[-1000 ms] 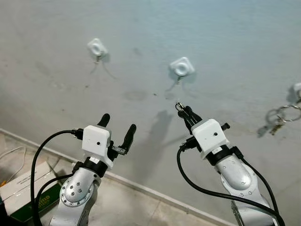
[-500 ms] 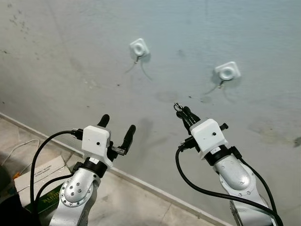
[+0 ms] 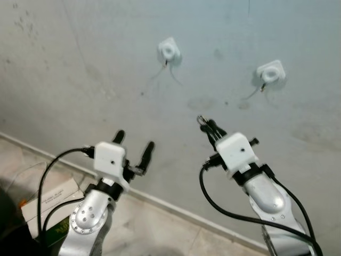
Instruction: Hang keys on a hook
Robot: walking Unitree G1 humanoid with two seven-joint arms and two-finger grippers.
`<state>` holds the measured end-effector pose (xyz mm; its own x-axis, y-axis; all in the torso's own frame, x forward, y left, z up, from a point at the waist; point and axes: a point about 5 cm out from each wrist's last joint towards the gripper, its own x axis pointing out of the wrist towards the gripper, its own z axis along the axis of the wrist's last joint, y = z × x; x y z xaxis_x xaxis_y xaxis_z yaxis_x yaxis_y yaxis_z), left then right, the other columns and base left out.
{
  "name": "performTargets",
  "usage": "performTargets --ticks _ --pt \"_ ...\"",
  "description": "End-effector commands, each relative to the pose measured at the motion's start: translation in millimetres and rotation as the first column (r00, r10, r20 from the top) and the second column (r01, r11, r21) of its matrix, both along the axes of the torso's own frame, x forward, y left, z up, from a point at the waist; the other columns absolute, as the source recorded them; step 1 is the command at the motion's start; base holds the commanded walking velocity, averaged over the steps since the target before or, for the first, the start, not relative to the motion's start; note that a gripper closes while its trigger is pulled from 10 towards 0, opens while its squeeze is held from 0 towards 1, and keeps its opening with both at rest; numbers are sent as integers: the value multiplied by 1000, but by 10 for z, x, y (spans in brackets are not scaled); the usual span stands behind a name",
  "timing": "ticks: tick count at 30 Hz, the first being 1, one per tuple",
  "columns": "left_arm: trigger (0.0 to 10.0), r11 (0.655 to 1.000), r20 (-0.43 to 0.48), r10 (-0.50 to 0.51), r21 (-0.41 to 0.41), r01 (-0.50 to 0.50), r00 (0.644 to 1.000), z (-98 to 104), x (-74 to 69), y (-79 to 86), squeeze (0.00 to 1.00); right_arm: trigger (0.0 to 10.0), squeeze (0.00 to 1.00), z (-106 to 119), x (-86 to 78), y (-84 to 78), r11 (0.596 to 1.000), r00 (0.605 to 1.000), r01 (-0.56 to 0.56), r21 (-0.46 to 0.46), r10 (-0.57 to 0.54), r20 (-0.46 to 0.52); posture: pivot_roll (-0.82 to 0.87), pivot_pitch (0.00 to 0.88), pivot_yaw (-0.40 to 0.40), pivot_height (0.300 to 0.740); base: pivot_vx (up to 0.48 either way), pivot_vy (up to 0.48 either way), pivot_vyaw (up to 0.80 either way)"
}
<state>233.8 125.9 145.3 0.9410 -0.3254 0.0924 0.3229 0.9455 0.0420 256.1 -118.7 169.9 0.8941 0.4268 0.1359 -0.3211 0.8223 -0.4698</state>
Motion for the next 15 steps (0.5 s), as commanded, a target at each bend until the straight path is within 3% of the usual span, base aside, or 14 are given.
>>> performTargets --ticks 1,10,15 --pt "10000 1000 -4 16 13 -16 1000 1 -12 50 0 10000 0 57 -15 40 1000 1000 -16 10 16 21 17 78 22 740 0 469 0" --pt "10000 1000 -12 11 16 -11 1000 -5 -14 46 0 10000 0 57 -19 37 1000 1000 -9 11 8 16 16 86 26 740 0 450 0" --pt "10000 1000 -16 -1 5 1 1000 -15 -13 8 0 10000 0 61 -23 29 1000 1000 0 16 0 10 1 81 25 740 0 0 0"
